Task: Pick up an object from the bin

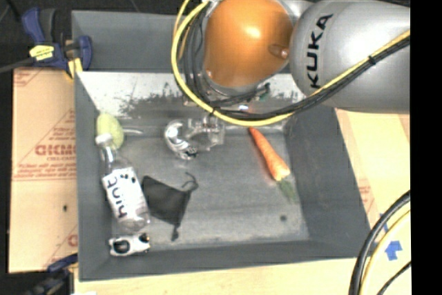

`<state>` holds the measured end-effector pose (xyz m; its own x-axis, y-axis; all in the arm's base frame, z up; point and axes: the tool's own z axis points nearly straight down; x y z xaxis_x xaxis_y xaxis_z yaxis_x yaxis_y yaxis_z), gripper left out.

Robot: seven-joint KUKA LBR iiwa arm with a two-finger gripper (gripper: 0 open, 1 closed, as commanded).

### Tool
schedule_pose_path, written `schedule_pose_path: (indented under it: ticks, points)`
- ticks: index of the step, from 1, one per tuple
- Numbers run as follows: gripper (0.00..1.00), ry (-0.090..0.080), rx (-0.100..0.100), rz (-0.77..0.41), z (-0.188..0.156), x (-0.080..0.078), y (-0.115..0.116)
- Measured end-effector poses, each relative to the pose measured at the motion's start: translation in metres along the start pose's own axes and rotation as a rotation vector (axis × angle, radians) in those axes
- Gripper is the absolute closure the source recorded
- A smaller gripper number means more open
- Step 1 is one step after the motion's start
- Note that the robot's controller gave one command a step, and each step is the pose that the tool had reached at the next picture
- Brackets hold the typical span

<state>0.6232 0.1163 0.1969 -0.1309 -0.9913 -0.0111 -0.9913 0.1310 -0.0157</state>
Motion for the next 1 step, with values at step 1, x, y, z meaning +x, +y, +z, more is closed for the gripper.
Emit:
schedule_pose_path:
  ticks: [1]
  points:
    - [1.0,-0.001,0.001,0.109,0.0009,-0.0017,0.0051]
